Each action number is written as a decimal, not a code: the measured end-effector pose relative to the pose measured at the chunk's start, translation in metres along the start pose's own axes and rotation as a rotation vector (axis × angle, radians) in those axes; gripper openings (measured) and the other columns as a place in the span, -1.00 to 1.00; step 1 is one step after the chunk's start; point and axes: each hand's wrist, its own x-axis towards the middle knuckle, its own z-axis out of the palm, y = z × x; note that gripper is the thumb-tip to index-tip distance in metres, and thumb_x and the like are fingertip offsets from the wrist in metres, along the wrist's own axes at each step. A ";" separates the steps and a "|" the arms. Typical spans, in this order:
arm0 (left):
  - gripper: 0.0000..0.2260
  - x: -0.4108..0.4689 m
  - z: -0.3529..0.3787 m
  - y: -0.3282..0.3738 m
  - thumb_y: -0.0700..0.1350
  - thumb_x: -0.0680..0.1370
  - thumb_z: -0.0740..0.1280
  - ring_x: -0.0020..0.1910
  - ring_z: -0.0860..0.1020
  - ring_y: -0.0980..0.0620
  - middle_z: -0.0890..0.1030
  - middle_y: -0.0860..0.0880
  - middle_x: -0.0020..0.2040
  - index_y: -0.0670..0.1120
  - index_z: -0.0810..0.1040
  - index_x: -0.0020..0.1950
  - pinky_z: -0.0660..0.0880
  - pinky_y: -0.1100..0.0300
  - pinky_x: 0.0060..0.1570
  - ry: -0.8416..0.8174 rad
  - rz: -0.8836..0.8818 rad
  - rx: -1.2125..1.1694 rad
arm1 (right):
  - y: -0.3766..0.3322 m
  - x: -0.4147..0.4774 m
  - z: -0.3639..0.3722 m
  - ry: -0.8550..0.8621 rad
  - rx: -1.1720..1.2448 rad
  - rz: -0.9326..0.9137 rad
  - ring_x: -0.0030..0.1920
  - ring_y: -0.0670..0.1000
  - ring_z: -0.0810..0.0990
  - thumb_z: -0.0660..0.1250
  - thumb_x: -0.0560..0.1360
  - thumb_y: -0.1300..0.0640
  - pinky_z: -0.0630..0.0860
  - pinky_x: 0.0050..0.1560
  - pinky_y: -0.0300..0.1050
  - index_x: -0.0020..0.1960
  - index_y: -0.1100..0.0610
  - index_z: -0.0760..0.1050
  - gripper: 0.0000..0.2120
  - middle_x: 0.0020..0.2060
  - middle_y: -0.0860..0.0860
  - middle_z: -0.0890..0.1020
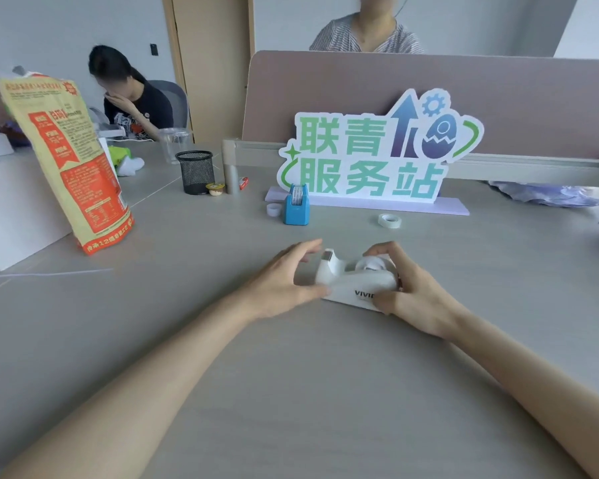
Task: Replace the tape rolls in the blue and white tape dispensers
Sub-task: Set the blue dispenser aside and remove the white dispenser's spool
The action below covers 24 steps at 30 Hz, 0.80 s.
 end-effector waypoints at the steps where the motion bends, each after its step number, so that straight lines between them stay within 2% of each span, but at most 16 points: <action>1: -0.42 0.000 0.002 0.003 -0.01 0.44 0.47 0.29 0.42 0.21 0.46 0.16 0.33 0.10 0.34 0.41 0.35 0.22 0.31 -0.010 0.003 -0.031 | 0.002 -0.003 0.000 0.000 0.013 -0.001 -0.22 0.02 0.51 0.23 0.27 0.14 0.49 -0.21 -0.08 0.11 -0.16 0.35 -0.56 -0.15 -0.09 0.60; 2: -0.49 0.000 0.005 0.006 0.00 0.41 0.50 0.19 0.48 0.20 0.51 0.15 0.24 0.10 0.41 0.31 0.42 0.19 0.24 -0.006 -0.004 -0.056 | 0.002 -0.004 0.001 0.015 0.016 -0.023 -0.16 0.00 0.53 0.21 0.28 0.15 0.52 -0.15 -0.06 0.13 -0.15 0.38 -0.56 -0.06 -0.07 0.61; 4: -0.58 0.002 0.008 0.010 0.00 0.37 0.53 0.01 0.52 0.17 0.55 0.12 0.09 0.06 0.46 0.14 0.48 0.19 0.07 0.011 -0.020 -0.077 | 0.002 -0.004 0.002 0.071 -0.008 -0.114 0.03 -0.13 0.54 0.18 0.29 0.16 0.52 -0.05 -0.22 0.18 -0.09 0.46 -0.52 0.13 -0.13 0.55; 6: -0.60 0.002 0.010 0.011 0.01 0.36 0.54 -0.04 0.53 0.15 0.56 0.10 0.06 0.05 0.47 0.11 0.48 0.19 0.01 0.006 -0.016 -0.088 | -0.004 -0.003 0.001 0.116 -0.016 -0.178 0.06 -0.26 0.52 0.20 0.34 0.18 0.44 -0.08 -0.45 0.17 -0.04 0.54 -0.57 0.13 -0.19 0.55; 7: -0.61 0.002 0.010 0.010 0.01 0.37 0.54 -0.03 0.54 0.14 0.57 0.10 0.06 0.06 0.48 0.12 0.48 0.18 0.02 0.000 -0.012 -0.097 | -0.005 -0.001 -0.001 0.143 -0.049 -0.203 0.04 -0.27 0.52 0.24 0.39 0.20 0.42 -0.10 -0.49 0.12 -0.02 0.58 -0.65 0.08 -0.19 0.59; 8: -0.61 0.002 0.011 0.010 0.01 0.38 0.53 -0.01 0.55 0.13 0.58 0.11 0.07 0.07 0.48 0.13 0.49 0.17 0.04 -0.004 -0.011 -0.097 | -0.005 0.001 -0.003 0.176 -0.099 -0.232 0.01 -0.24 0.54 0.28 0.45 0.23 0.43 -0.09 -0.48 0.07 -0.01 0.62 -0.73 0.03 -0.17 0.63; 11: -0.61 0.003 0.010 0.010 0.00 0.39 0.52 0.03 0.56 0.09 0.58 0.11 0.09 0.08 0.48 0.16 0.50 0.17 0.09 0.008 -0.005 -0.047 | -0.004 0.006 -0.012 0.223 -0.232 -0.295 -0.06 -0.12 0.65 0.36 0.50 0.26 0.54 0.05 -0.24 -0.01 0.00 0.69 -0.79 -0.08 -0.16 0.72; 12: -0.61 0.004 0.009 0.010 -0.01 0.39 0.52 0.01 0.56 0.09 0.59 0.10 0.09 0.07 0.49 0.16 0.50 0.17 0.08 0.010 -0.004 -0.041 | -0.004 0.007 -0.017 0.212 -0.227 -0.288 -0.07 -0.12 0.67 0.38 0.49 0.27 0.55 0.07 -0.25 -0.03 0.01 0.70 -0.80 -0.11 -0.18 0.72; 15: -0.61 0.009 0.010 0.010 -0.04 0.39 0.53 -0.11 0.53 0.12 0.59 0.06 0.07 0.06 0.51 0.16 0.49 0.21 0.04 0.016 -0.005 -0.059 | -0.003 0.009 -0.028 0.216 -0.197 -0.249 -0.09 -0.17 0.67 0.40 0.48 0.30 0.51 -0.01 -0.45 -0.09 0.03 0.72 -0.80 -0.18 -0.18 0.73; 16: -0.62 0.011 0.011 0.010 -0.05 0.39 0.52 -0.13 0.53 0.13 0.60 0.06 0.07 0.06 0.51 0.16 0.48 0.22 0.02 0.016 -0.008 -0.065 | -0.003 0.010 -0.029 0.239 -0.216 -0.263 -0.11 -0.15 0.67 0.40 0.48 0.32 0.53 -0.01 -0.39 -0.10 0.04 0.72 -0.78 -0.20 -0.18 0.73; 18: -0.62 0.016 0.012 0.009 -0.05 0.40 0.52 -0.13 0.53 0.14 0.60 0.06 0.07 0.07 0.51 0.16 0.49 0.24 0.00 0.012 -0.008 -0.079 | -0.002 0.013 -0.028 0.312 -0.301 -0.319 -0.16 -0.05 0.67 0.38 0.45 0.36 0.60 -0.02 -0.10 -0.13 0.05 0.72 -0.76 -0.21 -0.18 0.73; 19: -0.63 0.018 0.013 0.009 -0.06 0.41 0.51 -0.14 0.54 0.15 0.60 0.06 0.07 0.07 0.51 0.17 0.48 0.26 -0.02 0.012 -0.007 -0.085 | -0.003 0.013 -0.026 0.352 -0.354 -0.355 -0.16 0.02 0.65 0.38 0.44 0.36 0.60 -0.10 0.00 -0.14 0.05 0.72 -0.76 -0.21 -0.17 0.73; 22: -0.62 0.024 0.012 0.008 -0.04 0.44 0.48 -0.13 0.54 0.15 0.58 0.09 0.11 0.06 0.48 0.21 0.48 0.32 -0.07 0.029 -0.030 -0.088 | 0.001 0.013 -0.028 0.498 -0.457 -0.473 -0.15 0.09 0.61 0.37 0.42 0.37 0.59 -0.23 0.03 -0.13 0.06 0.69 -0.76 -0.19 -0.10 0.73; 24: -0.60 0.030 0.012 0.005 -0.05 0.46 0.46 -0.05 0.56 0.11 0.56 0.09 0.16 0.05 0.45 0.26 0.49 0.31 -0.06 0.054 -0.054 -0.094 | 0.003 0.011 -0.026 0.577 -0.317 -0.461 -0.13 0.04 0.64 0.37 0.46 0.35 0.60 -0.17 0.02 -0.08 0.07 0.68 -0.79 -0.17 -0.13 0.71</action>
